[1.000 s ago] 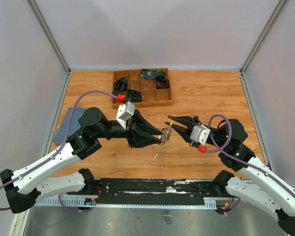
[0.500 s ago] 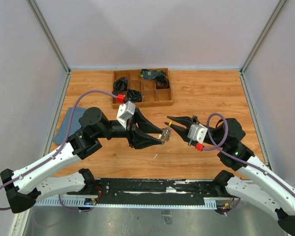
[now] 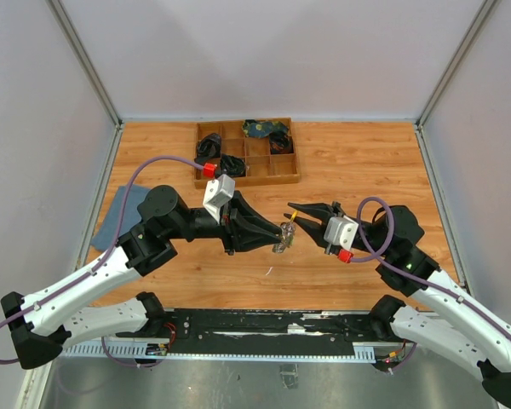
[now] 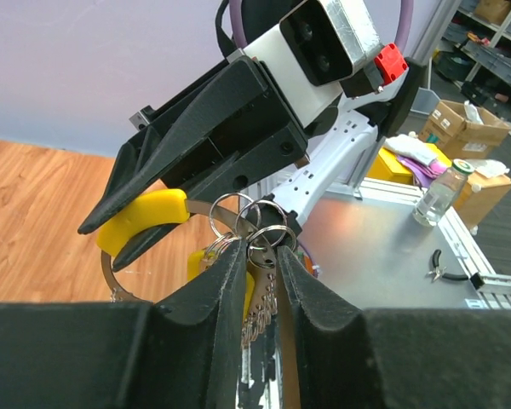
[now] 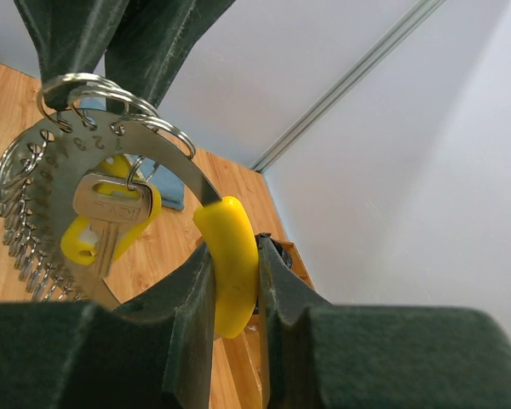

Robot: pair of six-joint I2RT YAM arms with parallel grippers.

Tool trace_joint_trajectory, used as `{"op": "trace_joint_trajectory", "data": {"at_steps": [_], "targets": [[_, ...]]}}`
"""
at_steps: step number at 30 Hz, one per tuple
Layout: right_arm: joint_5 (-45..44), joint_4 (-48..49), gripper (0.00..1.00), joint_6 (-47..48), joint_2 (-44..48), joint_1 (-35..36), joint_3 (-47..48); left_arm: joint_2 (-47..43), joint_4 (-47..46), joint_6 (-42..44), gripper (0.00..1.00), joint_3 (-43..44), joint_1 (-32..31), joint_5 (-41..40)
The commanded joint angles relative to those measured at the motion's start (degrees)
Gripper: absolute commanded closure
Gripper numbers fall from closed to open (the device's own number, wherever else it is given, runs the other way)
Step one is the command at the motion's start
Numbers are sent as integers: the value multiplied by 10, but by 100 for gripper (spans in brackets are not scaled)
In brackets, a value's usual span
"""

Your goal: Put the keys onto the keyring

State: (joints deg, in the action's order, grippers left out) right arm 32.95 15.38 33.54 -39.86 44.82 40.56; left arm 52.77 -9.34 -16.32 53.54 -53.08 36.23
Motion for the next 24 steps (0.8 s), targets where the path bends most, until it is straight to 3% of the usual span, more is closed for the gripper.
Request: {"op": "trace_joint_trajectory", "data": {"at_steps": [1, 8, 12, 19, 24], "targets": [[-13, 21, 99, 5, 3, 10, 20, -3, -7, 5, 77, -5, -5, -2], [-31, 21, 99, 4, 3, 10, 22, -10, -5, 5, 89, -8, -5, -7], [-36, 18, 99, 2, 4, 10, 23, -10, -5, 5, 89, -9, -5, -8], [-38, 15, 100, -4, 4, 10, 25, -7, -5, 6, 69, -11, -5, -11], [-44, 4, 99, -7, 5, 10, 28, -13, -2, 9, 64, -11, -5, -16]]}}
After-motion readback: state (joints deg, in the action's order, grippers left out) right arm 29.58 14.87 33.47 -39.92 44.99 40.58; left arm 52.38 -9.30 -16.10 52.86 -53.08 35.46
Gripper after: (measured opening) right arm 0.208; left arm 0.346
